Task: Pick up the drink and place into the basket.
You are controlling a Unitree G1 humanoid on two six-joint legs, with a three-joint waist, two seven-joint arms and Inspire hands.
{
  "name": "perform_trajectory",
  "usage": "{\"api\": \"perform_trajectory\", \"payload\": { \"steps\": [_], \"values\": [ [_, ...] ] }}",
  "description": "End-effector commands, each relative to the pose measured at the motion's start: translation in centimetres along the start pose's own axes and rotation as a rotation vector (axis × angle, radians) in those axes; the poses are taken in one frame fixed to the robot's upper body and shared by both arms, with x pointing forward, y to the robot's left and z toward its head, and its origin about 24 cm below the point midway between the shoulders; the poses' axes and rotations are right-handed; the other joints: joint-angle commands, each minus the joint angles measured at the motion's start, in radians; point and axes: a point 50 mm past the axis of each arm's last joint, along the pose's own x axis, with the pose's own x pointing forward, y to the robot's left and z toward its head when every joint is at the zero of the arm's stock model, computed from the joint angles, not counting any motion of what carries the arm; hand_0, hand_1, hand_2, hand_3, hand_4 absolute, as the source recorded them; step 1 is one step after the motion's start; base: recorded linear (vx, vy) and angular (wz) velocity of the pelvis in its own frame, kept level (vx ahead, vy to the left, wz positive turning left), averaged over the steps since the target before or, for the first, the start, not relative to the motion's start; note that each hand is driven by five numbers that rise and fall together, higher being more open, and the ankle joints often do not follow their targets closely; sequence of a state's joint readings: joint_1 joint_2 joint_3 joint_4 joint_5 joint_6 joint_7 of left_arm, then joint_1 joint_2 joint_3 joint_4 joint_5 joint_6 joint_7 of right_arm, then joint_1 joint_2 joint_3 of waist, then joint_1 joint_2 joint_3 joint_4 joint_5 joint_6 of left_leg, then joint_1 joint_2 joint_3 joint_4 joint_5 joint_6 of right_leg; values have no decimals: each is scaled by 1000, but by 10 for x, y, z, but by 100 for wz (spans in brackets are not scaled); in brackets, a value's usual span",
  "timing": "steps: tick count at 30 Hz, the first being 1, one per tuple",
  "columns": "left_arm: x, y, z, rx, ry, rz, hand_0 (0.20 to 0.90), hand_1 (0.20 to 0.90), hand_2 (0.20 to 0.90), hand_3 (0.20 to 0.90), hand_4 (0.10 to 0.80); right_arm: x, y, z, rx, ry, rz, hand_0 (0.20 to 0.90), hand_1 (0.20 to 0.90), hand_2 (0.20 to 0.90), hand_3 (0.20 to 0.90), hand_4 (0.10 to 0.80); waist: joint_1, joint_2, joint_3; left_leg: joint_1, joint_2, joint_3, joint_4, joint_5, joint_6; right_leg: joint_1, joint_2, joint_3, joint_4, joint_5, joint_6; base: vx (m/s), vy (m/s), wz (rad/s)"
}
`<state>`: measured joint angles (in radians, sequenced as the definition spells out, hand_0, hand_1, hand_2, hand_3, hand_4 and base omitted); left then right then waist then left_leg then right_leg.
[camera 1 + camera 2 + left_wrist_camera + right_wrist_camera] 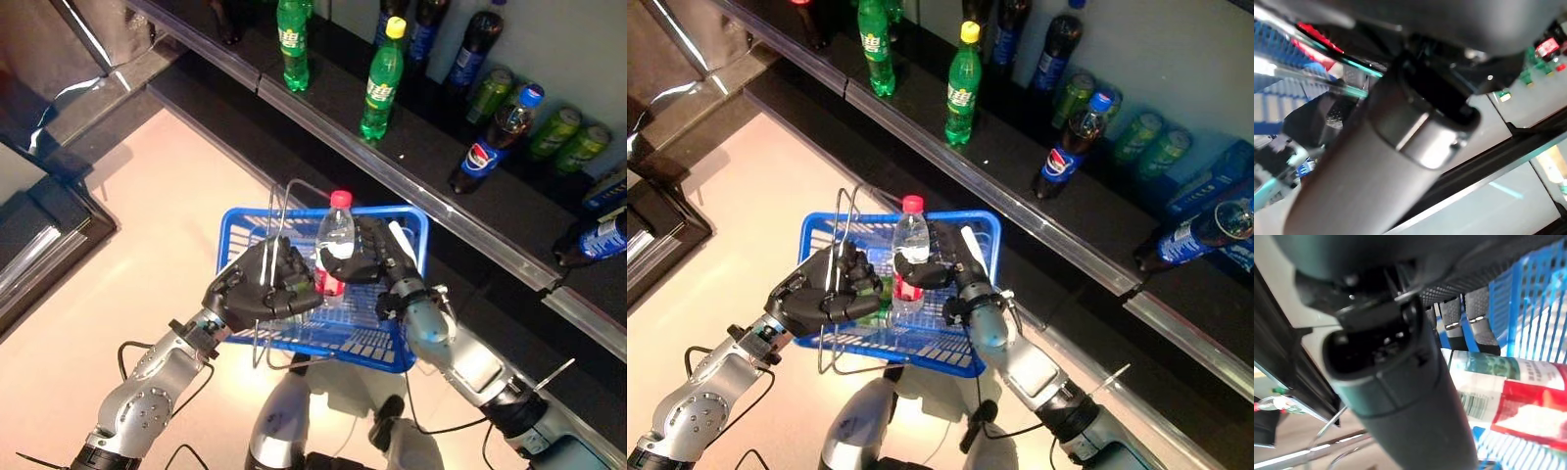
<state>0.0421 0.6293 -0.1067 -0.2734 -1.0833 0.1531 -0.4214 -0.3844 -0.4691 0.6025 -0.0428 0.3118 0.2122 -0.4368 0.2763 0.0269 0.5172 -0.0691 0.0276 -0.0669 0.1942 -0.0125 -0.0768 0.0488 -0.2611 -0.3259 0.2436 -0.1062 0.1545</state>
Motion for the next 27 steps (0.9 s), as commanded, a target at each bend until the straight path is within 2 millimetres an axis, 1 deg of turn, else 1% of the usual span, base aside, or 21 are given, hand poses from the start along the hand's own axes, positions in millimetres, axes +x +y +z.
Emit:
{"api": "perform_trajectory", "payload": {
  "steps": [1, 2, 3, 4, 5, 7, 9, 10, 12, 14, 16, 20, 22, 23, 26, 27],
  "values": [
    [21, -75, 64, 135, -360, -516, 300, 300, 300, 200, 100, 9, 28, 44, 33, -227, 43, 300, 300, 300, 200, 100, 4, 7, -245, -62, 4, -8, 124, 5, -11, 32, 21, -29, -12, 6, -84, 41, -1, 6],
    [20, -76, 63, 142, -356, -539, 300, 300, 300, 200, 100, 9, 31, 33, 31, -186, 37, 300, 300, 300, 200, 100, 10, 7, -247, -68, 2, -12, 128, 5, -12, 33, 21, -32, -13, 5, -84, 36, -4, 4],
    [20, -77, 62, 143, -355, -546, 300, 300, 300, 200, 100, 9, 32, 31, 31, -174, 35, 300, 300, 300, 200, 100, 12, 7, -248, -69, 1, -13, 129, 5, -12, 34, 20, -33, -13, 5, -84, 25, -13, 8],
    [20, -80, 61, 144, -351, -573, 300, 300, 300, 200, 100, 9, 37, 18, 41, -128, 23, 300, 300, 300, 200, 100, 19, 8, -247, -75, -1, -19, 133, 7, -13, 37, 20, -37, -15, 7, -83, 14, -9, 15],
    [20, -80, 61, 144, -351, -576, 300, 300, 300, 200, 100, 9, 37, 16, 44, -119, 21, 300, 300, 300, 200, 100, 20, 8, -247, -76, -1, -20, 133, 8, -13, 38, 20, -38, -15, 7, -83, 16, -8, 20],
    [20, -83, 62, 147, -350, -597, 300, 300, 300, 200, 100, 8, 45, -1, 38, -62, 13, 300, 300, 300, 200, 100, 26, 10, -247, -80, -5, -27, 134, 8, -13, 41, 21, -39, -17, 7, -82, 14, -3, 17],
    [21, -85, 62, 152, -347, -607, 300, 300, 300, 200, 100, 7, 49, -11, 2, -37, 13, 300, 300, 300, 200, 100, 31, 11, -247, -86, -7, -30, 136, 7, -14, 44, 20, -42, -21, 8, -80, 4, -4, 4],
    [21, -85, 62, 153, -346, -608, 300, 300, 300, 200, 100, 7, 50, -13, -8, -32, 14, 300, 300, 300, 200, 100, 32, 11, -246, -87, -7, -32, 136, 8, -15, 43, 20, -43, -21, 9, -79, 0, 0, 0],
    [21, -85, 62, 156, -343, -619, 300, 300, 300, 200, 100, 4, 56, -24, -76, -16, 26, 300, 300, 300, 200, 100, 39, 13, -243, -97, -12, -39, 139, 8, -15, 45, 20, -46, -25, 12, -75, 0, 0, 0],
    [21, -85, 62, 155, -344, -621, 300, 300, 300, 200, 100, 3, 56, -26, -91, -14, 29, 300, 300, 300, 200, 100, 40, 13, -243, -100, -13, -40, 139, 8, -15, 45, 19, -47, -25, 12, -74, 0, 0, 0],
    [19, -85, 63, 152, -346, -622, 300, 300, 300, 200, 100, -1, 57, -34, -162, -22, 35, 300, 300, 300, 200, 100, 46, 13, -242, -106, -15, -44, 140, 9, -16, 47, 19, -50, -29, 14, -71, 0, 0, 0],
    [18, -85, 64, 151, -347, -621, 300, 300, 300, 200, 100, -2, 55, -40, -272, -35, 29, 300, 300, 300, 200, 100, 53, 12, -242, -113, -18, -48, 141, 11, -17, 49, 18, -55, -31, 15, -68, 7, -10, 4],
    [17, -85, 64, 142, -341, -623, 300, 300, 300, 200, 100, -3, 50, -52, -374, 9, 13, 300, 300, 300, 200, 100, 58, 11, -245, -117, -18, -49, 144, 10, -17, 52, 17, -58, -30, 14, -66, 36, -21, 5],
    [18, -85, 64, 147, -339, -626, 300, 300, 300, 200, 100, -4, 46, -62, -436, 63, 8, 300, 300, 300, 200, 100, 59, 10, -245, -119, -19, -50, 144, 10, -18, 54, 18, -59, -31, 14, -65, 32, -16, 4],
    [18, -86, 63, 151, -335, -629, 300, 300, 300, 200, 100, -4, 39, -73, -530, 113, -12, 300, 300, 300, 200, 100, 61, 8, -244, -121, -18, -50, 145, 9, -18, 56, 17, -60, -32, 14, -64, 0, 0, 0],
    [20, -87, 64, 154, -331, -633, 300, 300, 300, 200, 100, -4, 34, -81, -613, 166, -29, 300, 300, 300, 200, 100, 63, 7, -243, -122, -19, -52, 145, 9, -19, 59, 17, -62, -33, 15, -63, 0, 0, 0]
  ]
}}
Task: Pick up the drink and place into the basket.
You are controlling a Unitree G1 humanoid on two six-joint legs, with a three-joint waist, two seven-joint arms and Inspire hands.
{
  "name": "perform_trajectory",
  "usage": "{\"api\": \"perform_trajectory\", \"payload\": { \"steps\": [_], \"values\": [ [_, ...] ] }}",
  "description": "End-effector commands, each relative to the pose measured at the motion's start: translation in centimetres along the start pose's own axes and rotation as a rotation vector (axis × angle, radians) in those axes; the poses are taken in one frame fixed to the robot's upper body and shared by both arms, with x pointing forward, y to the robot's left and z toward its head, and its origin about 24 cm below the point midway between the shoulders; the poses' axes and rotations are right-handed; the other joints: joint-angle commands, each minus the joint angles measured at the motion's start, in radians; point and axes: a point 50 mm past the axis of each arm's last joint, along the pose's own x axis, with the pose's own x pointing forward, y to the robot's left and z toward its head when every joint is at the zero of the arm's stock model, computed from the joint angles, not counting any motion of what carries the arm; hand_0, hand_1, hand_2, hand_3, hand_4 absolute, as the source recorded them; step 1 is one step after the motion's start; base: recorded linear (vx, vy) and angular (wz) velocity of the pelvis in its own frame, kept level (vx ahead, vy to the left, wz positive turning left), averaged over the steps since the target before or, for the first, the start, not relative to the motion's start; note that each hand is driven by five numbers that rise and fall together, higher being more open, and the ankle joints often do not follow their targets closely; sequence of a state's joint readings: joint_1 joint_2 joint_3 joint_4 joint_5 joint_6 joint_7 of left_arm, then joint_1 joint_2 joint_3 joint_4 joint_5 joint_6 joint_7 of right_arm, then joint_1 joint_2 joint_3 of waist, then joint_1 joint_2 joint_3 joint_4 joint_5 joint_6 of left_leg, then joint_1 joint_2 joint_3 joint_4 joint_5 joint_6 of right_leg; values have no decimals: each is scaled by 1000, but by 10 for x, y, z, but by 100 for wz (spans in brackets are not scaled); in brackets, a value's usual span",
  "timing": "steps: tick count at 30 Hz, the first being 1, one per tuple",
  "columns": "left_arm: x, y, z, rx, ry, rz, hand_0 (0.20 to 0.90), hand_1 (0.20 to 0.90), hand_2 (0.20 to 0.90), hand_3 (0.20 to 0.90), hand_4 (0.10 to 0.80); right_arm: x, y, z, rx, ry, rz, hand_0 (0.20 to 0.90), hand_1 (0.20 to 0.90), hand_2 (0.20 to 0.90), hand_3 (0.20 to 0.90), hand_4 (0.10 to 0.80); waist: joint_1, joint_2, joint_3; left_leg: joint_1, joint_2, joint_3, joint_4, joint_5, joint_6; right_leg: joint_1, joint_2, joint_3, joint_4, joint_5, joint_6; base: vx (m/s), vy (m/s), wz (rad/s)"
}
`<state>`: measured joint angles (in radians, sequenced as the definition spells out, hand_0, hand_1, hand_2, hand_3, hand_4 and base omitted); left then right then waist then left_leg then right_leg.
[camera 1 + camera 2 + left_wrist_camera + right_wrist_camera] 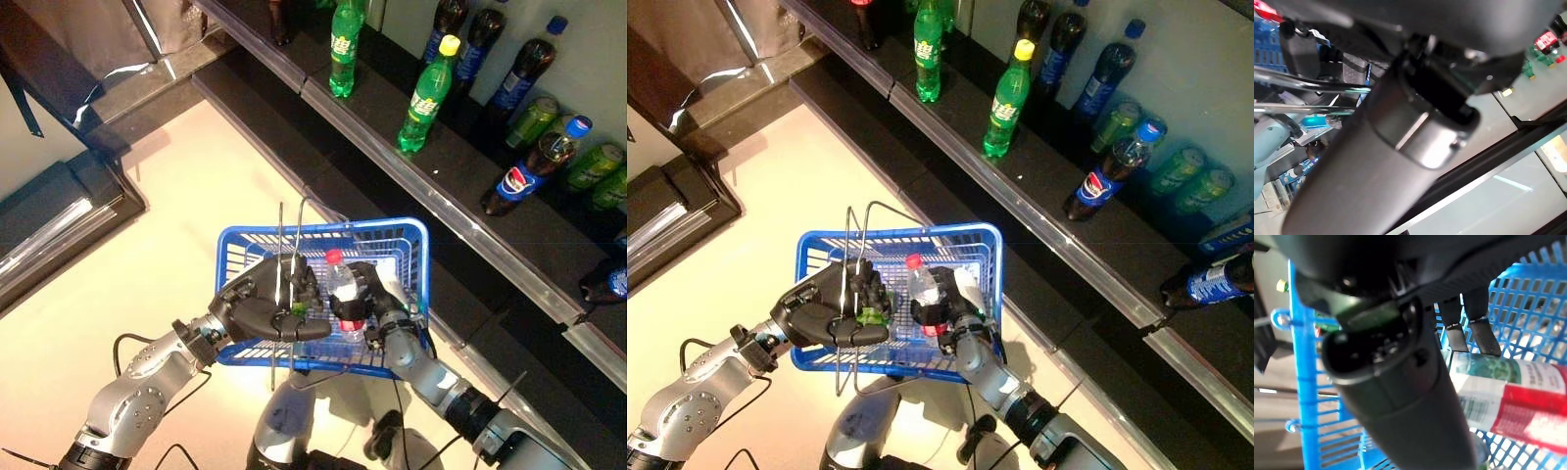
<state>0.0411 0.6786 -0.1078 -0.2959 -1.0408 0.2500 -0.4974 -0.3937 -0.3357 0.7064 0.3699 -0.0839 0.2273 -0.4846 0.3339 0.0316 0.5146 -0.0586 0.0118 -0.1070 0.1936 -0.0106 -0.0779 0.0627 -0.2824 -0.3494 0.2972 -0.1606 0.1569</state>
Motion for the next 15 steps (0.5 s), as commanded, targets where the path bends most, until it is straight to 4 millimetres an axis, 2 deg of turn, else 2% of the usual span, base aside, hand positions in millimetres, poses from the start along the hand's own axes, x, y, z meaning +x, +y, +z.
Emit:
{"api": "perform_trajectory", "payload": {
  "steps": [1, 2, 7, 15],
  "values": [
    [20, -78, 73, 173, -459, -539, 300, 300, 300, 200, 100, -3, 14, -5, -183, 4, -14, 300, 300, 300, 200, 100, 6, 2, -240, -133, -3, -12, 147, 7, -17, 45, 38, -38, -86, 69, -66, 29, -31, 0],
    [22, -79, 73, 175, -452, -543, 300, 300, 300, 200, 100, 0, 10, -12, -262, 54, -37, 300, 300, 300, 200, 100, 9, 1, -239, -136, -4, -13, 149, 6, -17, 47, 38, -40, -85, 71, -64, 0, 0, 0],
    [30, -85, 68, 167, -423, -575, 300, 300, 300, 200, 100, 10, 7, -26, -427, 217, -12, 300, 300, 300, 200, 100, 27, -1, -241, -135, -6, -19, 149, 5, -15, 57, 37, -46, -85, 74, -61, 37, -21, 4],
    [39, -100, 63, 162, -380, -670, 300, 300, 300, 200, 100, 8, 12, -63, -544, 482, 137, 300, 300, 300, 200, 100, 56, -9, -246, -134, -7, -26, 150, 6, -13, 75, 38, -56, -84, 78, -57, 69, -21, 11]
  ]
}}
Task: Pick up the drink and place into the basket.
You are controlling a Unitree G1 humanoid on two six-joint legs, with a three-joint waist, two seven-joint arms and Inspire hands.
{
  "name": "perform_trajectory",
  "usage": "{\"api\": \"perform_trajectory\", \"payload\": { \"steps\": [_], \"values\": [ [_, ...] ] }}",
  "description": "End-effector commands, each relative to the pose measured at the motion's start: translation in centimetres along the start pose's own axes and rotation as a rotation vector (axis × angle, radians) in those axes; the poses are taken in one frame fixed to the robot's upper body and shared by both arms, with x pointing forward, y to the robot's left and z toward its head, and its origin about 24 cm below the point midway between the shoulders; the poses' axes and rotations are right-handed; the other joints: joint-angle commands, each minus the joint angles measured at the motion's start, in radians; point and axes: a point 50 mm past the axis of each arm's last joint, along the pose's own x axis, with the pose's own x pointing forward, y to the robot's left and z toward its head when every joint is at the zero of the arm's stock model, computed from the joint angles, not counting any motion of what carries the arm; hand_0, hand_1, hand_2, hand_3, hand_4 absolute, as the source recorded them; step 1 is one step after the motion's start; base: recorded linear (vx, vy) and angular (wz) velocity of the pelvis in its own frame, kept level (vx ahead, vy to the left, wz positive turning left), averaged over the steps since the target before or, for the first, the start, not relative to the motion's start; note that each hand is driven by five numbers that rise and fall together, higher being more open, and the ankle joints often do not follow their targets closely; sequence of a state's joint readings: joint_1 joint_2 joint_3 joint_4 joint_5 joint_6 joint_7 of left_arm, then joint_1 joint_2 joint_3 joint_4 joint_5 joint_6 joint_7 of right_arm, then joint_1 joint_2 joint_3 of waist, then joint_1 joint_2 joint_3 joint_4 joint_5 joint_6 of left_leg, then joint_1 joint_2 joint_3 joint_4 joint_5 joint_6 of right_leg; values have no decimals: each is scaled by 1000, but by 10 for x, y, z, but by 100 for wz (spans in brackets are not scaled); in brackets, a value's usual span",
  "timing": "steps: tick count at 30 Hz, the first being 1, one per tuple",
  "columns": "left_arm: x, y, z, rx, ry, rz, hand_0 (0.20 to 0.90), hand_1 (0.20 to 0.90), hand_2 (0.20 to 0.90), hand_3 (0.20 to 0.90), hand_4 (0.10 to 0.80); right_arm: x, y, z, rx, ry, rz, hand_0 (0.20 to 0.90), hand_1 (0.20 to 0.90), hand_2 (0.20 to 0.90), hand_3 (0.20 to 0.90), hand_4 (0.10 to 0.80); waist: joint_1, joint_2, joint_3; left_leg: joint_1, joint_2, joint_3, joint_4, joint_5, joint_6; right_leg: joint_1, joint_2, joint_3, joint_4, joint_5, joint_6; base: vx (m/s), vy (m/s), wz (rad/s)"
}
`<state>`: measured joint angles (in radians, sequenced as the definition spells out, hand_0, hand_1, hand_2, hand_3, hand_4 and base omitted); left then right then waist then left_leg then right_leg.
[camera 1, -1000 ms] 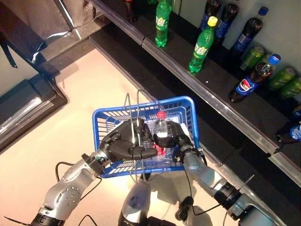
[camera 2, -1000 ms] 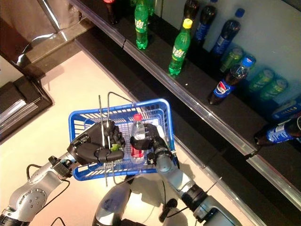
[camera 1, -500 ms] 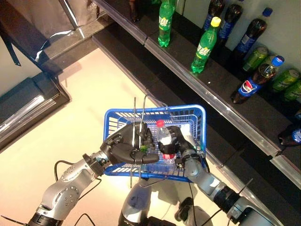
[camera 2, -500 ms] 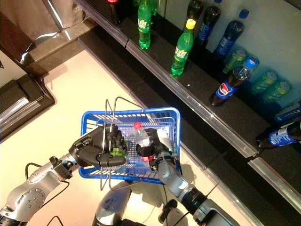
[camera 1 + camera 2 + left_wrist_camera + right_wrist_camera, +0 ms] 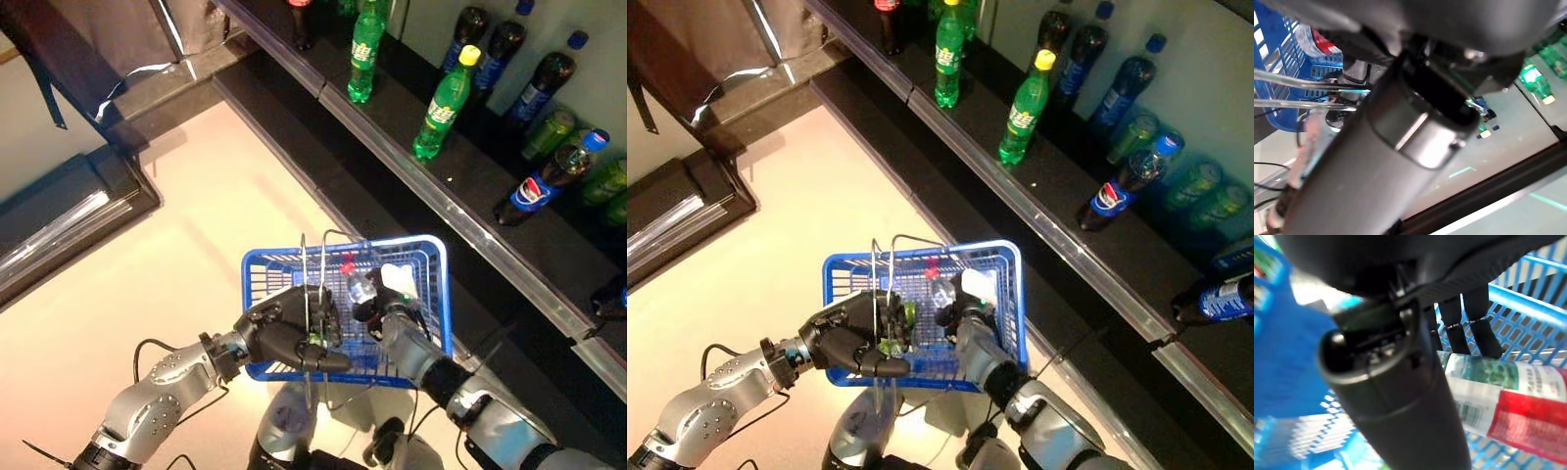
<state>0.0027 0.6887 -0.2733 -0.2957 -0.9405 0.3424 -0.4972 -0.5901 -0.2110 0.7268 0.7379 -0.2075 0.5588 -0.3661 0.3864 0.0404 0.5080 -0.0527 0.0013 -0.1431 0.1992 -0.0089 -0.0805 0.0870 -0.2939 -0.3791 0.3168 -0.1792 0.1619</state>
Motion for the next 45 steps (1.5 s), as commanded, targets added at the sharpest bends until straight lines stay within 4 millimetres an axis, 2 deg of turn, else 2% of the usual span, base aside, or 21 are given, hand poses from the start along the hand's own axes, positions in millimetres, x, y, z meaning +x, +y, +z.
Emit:
{"api": "perform_trajectory", "payload": {
  "steps": [1, 10, 11, 12, 13, 14, 21, 26, 34, 37, 40, 42, 43, 45],
  "values": [
    [12, -86, 100, 257, -573, -576, 300, 300, 300, 200, 100, -6, 27, -40, -217, 147, 78, 300, 300, 300, 200, 100, 8, -22, -242, -138, 4, 11, 144, 3, -9, 54, 50, -26, -104, 98, -60, 50, -8, 6],
    [13, -88, 102, 220, -558, -567, 300, 300, 300, 200, 100, -12, 47, -63, -282, 225, 234, 300, 300, 300, 200, 100, 23, -47, -248, -133, 7, 16, 135, -2, -5, 70, 53, -26, -118, 107, -47, 35, -9, 0],
    [13, -89, 102, 220, -557, -566, 300, 300, 300, 200, 100, -12, 48, -64, -277, 229, 238, 335, 335, 335, 241, 141, 25, -48, -247, -133, 7, 16, 133, 0, -5, 71, 54, -25, -120, 108, -46, 0, 0, 0],
    [12, -88, 102, 221, -556, -560, 300, 300, 300, 200, 100, -13, 50, -65, -266, 228, 241, 554, 554, 554, 496, 396, 26, -50, -245, -131, 8, 15, 130, 1, -4, 73, 55, -24, -122, 109, -45, 0, 0, 0],
    [11, -88, 103, 221, -556, -558, 300, 300, 300, 200, 100, -13, 51, -66, -255, 226, 240, 684, 684, 684, 647, 547, 27, -51, -244, -130, 8, 15, 128, 2, -4, 74, 56, -24, -125, 110, -44, 1, -12, 3],
    [11, -88, 103, 218, -555, -555, 300, 300, 300, 200, 100, -14, 52, -66, -230, 227, 237, 900, 900, 900, 900, 800, 28, -54, -242, -130, 7, 14, 127, 3, -3, 76, 57, -24, -128, 112, -43, 4, -14, 5],
    [6, -80, 108, 207, -556, -486, 300, 300, 300, 200, 100, -16, 48, -54, -124, 194, 194, 900, 900, 900, 900, 800, 23, -78, -232, -125, 15, 12, 123, 4, -2, 78, 64, -18, -134, 121, -36, -5, -33, 3],
    [-2, -65, 109, 168, -577, -390, 300, 300, 300, 200, 100, -23, 34, -52, -61, 153, 150, 900, 900, 900, 900, 800, -2, -103, -241, -108, 26, 24, 120, -3, 2, 85, 69, -3, -137, 120, -31, 9, -3, -3],
    [-24, -44, 110, 192, -620, -242, 300, 300, 300, 200, 100, -41, -25, -48, -16, -4, 56, 900, 900, 900, 900, 800, -60, -124, -253, -73, 57, 66, 112, -19, 5, 94, 81, 40, -142, 114, -17, 1, -7, -11],
    [-33, -41, 111, 193, -650, -199, 300, 300, 300, 200, 100, -55, -56, -44, -1, -97, 24, 900, 900, 900, 900, 800, -87, -126, -259, -51, 69, 84, 99, -21, 4, 93, 85, 59, -142, 109, -14, 0, 16, -18],
    [-37, -38, 111, 187, -666, -157, 300, 300, 300, 200, 100, -67, -79, -37, 32, -183, -1, 900, 900, 900, 900, 800, -108, -125, -265, -39, 79, 100, 92, -21, 1, 92, 87, 72, -141, 106, -13, 5, 35, -21],
    [-38, -38, 111, 183, -668, -149, 300, 300, 300, 200, 100, -71, -85, -36, 50, -204, 0, 900, 900, 900, 900, 800, -112, -124, -265, -36, 81, 103, 91, -21, 0, 93, 87, 75, -142, 105, -13, -3, 27, -10],
    [-43, -35, 109, 179, -679, -114, 300, 300, 300, 200, 100, -81, -100, -31, 103, -283, 4, 900, 900, 900, 900, 800, -130, -125, -266, -31, 89, 114, 89, -22, -2, 90, 87, 82, -140, 102, -14, -12, 37, -7],
    [-47, -33, 107, 180, -684, -88, 300, 300, 300, 200, 100, -90, -106, -28, 169, -344, 26, 900, 900, 900, 900, 800, -138, -122, -266, -28, 94, 122, 88, -22, -4, 88, 87, 87, -138, 100, -16, -18, 39, -12]
  ]
}}
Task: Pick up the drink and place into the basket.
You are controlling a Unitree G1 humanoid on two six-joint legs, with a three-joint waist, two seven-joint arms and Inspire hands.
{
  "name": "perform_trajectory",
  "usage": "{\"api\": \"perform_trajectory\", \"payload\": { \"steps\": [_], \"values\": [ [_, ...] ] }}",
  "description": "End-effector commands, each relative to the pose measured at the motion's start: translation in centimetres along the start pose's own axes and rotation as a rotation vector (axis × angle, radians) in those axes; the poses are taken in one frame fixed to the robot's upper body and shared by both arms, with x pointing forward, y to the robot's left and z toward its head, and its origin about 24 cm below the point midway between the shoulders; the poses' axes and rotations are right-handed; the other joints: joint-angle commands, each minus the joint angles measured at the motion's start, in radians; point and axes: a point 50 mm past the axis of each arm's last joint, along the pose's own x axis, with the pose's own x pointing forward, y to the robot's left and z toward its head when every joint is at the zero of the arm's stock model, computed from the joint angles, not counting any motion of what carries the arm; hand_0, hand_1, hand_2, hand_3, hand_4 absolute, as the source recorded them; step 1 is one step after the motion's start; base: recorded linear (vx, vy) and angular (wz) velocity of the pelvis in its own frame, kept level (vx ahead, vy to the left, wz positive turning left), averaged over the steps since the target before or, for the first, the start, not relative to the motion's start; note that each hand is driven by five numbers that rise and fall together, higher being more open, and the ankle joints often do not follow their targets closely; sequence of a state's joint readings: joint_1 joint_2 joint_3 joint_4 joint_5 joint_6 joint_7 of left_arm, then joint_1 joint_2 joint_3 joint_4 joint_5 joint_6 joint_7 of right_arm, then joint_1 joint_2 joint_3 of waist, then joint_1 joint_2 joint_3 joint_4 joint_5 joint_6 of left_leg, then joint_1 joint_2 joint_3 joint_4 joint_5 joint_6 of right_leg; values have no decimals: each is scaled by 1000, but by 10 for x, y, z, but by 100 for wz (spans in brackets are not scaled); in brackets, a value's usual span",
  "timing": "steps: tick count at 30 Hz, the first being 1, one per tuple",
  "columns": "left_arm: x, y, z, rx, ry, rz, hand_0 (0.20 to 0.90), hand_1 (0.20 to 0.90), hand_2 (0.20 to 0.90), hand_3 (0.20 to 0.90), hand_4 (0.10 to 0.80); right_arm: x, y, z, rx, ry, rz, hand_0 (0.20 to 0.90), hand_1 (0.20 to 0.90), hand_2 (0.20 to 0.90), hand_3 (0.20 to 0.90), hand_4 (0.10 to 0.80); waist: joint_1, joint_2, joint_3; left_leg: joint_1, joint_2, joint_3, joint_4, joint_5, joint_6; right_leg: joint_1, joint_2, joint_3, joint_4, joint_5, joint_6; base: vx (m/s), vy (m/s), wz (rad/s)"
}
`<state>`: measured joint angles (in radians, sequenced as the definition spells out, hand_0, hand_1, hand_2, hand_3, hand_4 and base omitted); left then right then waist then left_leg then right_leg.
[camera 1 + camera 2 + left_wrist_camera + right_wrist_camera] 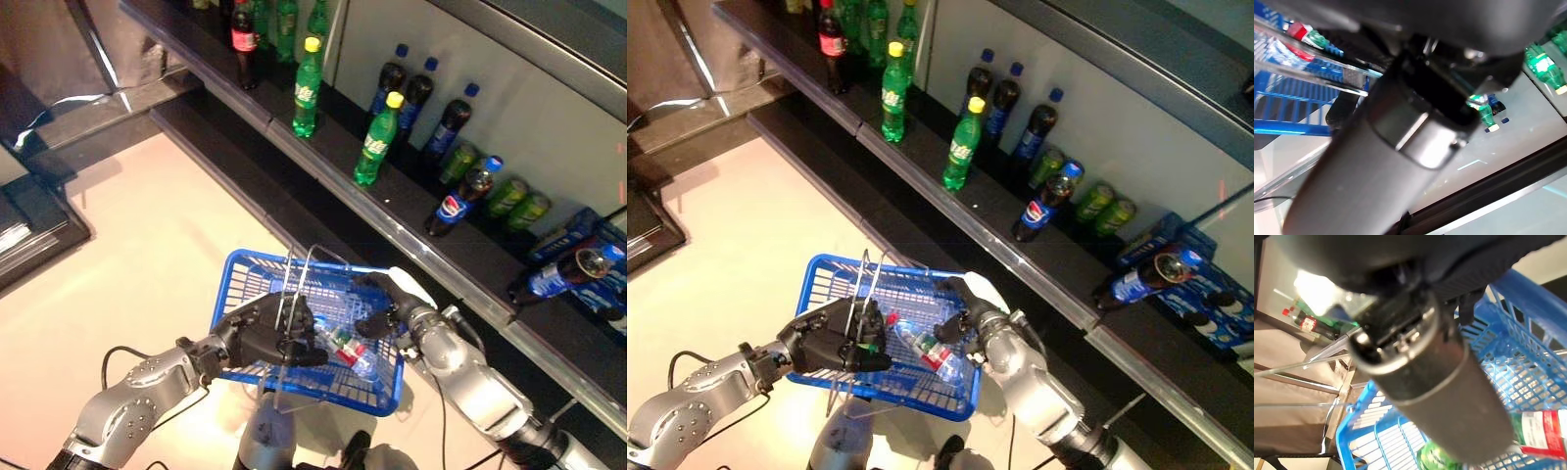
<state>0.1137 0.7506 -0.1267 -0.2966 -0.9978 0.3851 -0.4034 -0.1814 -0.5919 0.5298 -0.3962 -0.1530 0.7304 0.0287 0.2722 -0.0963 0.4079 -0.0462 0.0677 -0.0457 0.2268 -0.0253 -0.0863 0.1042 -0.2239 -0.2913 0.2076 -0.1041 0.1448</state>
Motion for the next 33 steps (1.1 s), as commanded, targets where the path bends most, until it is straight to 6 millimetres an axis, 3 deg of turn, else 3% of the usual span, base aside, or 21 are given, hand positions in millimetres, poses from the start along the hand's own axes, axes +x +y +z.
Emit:
{"api": "perform_trajectory", "payload": {
  "steps": [1, 5, 10, 20, 29, 33],
  "values": [
    [-27, -52, 102, 167, -720, -293, 300, 300, 300, 200, 100, -17, -45, -4, -29, -67, -148, 900, 900, 900, 900, 800, -30, 16, -165, -31, 31, 30, 58, -5, 1, 68, 17, 3, -25, 24, 1, -17, 31, -15],
    [-37, -46, 99, 173, -741, -230, 300, 300, 300, 200, 100, -37, -61, 6, 41, -202, -183, 900, 900, 900, 900, 800, -54, 23, -172, -20, 38, 45, 53, -5, -1, 62, 15, 16, -20, 17, 0, -8, 45, -7],
    [-45, -40, 90, 124, -756, -160, 300, 300, 300, 200, 100, -58, -58, 13, 183, -354, -114, 900, 900, 900, 900, 800, -85, 34, -188, -3, 46, 68, 44, -9, -1, 55, 13, 32, -17, 10, -1, -12, 52, -21],
    [-42, -19, 65, 18, -724, 35, 300, 300, 300, 200, 100, -65, -46, 12, 335, -449, 27, 900, 900, 900, 900, 800, -127, 45, -223, 35, 57, 100, 9, -1, -6, 50, 21, 52, -30, 11, -8, -17, 12, -5],
    [-47, 12, 31, -46, -692, 298, 300, 300, 300, 200, 100, -59, -21, -38, 412, -202, 99, 900, 900, 900, 900, 800, -168, 52, -243, 64, 69, 126, -62, 28, -16, 28, 32, 79, -68, 32, -15, -72, -10, -7],
    [-52, 34, 5, -139, -691, 506, 300, 300, 300, 200, 100, -55, 3, -78, 475, -9, 125, 900, 900, 900, 900, 800, -180, 55, -249, 69, 79, 137, -105, 52, -23, 17, 38, 85, -95, 47, -20, -73, -9, -8]
  ]
}}
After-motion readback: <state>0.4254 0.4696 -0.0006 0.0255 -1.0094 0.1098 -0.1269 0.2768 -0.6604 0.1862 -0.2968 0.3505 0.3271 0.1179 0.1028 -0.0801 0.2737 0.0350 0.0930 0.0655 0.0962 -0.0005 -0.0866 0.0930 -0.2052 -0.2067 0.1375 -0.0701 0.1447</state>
